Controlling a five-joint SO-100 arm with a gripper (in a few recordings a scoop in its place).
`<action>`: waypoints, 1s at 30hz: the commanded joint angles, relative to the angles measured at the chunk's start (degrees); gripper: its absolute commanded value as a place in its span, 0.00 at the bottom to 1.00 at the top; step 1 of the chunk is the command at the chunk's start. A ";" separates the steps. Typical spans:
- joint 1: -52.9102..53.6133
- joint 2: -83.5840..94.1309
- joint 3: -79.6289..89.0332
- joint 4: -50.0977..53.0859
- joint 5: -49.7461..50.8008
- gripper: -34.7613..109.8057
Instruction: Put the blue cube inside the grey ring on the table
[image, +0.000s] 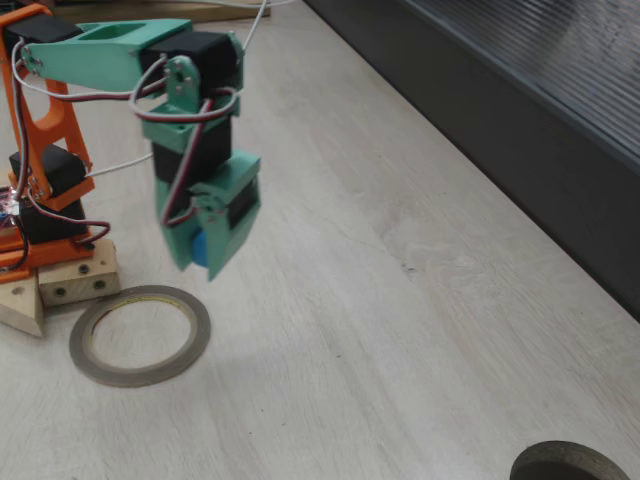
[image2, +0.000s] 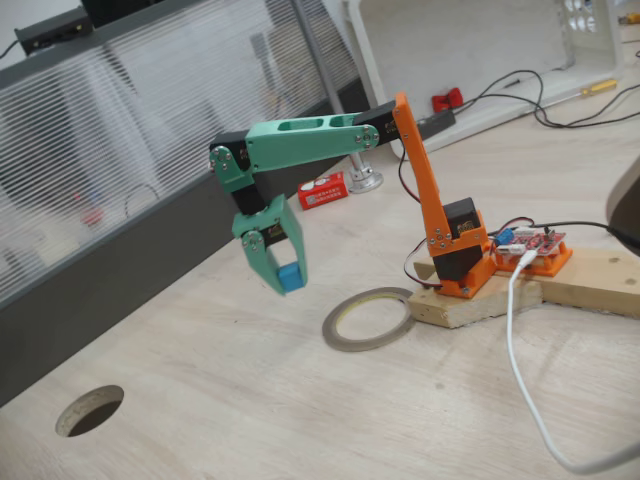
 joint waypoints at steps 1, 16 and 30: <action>9.14 2.99 0.70 3.08 0.79 0.35; 22.76 2.02 0.79 3.08 0.97 0.35; 22.41 9.93 22.06 -5.01 0.97 0.35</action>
